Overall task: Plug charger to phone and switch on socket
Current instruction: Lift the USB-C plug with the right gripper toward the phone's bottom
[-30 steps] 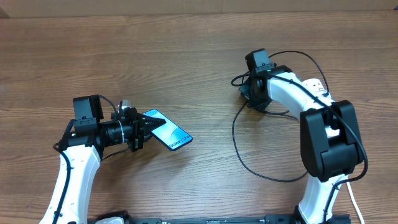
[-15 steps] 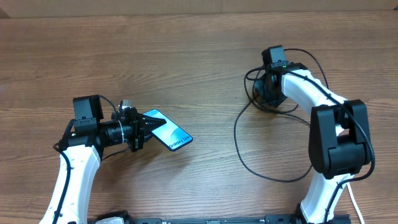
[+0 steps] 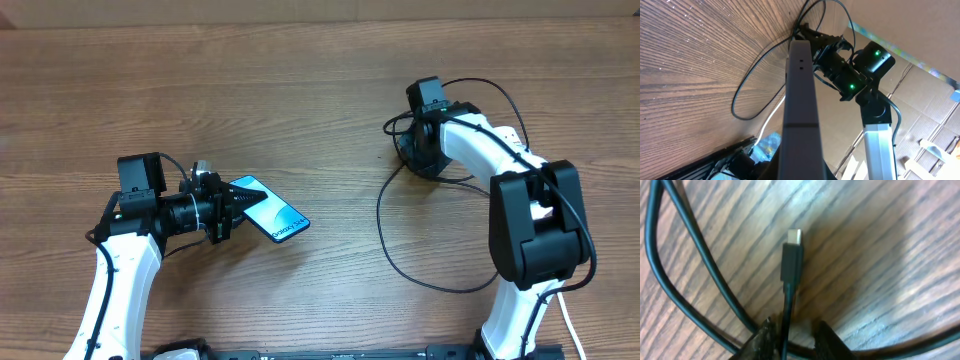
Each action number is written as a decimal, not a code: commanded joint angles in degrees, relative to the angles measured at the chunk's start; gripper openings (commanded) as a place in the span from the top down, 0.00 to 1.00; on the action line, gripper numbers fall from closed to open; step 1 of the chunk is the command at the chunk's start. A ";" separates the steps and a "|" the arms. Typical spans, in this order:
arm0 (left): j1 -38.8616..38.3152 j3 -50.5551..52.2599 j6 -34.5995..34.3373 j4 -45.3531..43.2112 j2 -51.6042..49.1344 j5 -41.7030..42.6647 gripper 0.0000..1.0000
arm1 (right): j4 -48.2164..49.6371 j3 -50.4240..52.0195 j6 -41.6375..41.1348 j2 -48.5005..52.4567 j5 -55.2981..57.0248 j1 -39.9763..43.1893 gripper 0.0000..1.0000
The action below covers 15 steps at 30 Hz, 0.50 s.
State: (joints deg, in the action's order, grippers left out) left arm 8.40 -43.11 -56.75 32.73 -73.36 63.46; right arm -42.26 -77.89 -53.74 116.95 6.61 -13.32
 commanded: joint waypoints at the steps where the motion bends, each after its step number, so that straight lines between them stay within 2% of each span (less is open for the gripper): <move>1: 0.20 -0.87 1.51 -0.24 -0.02 2.64 0.95 | -0.76 1.01 0.13 3.41 -0.33 -0.59 0.82; 5: 0.20 -0.87 1.90 -0.24 -0.02 3.30 0.96 | -0.96 0.98 0.22 3.41 4.44 -0.59 0.96; 7: 0.20 -0.87 2.91 -0.28 -0.02 3.30 0.96 | -0.76 0.55 1.79 3.28 5.40 -0.31 0.96; 10: 0.20 -0.87 4.37 -2.47 -0.04 3.30 0.96 | -3.04 -3.23 8.33 2.49 4.17 0.57 0.96; 15: 0.20 -0.87 4.46 -12.09 -0.15 4.22 0.96 | -13.66 -14.10 18.36 -1.60 3.96 0.81 0.96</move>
State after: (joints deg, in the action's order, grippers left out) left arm 8.40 -43.11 -53.78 24.53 -73.38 64.12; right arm -53.12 -84.97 -43.86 118.30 9.47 -12.88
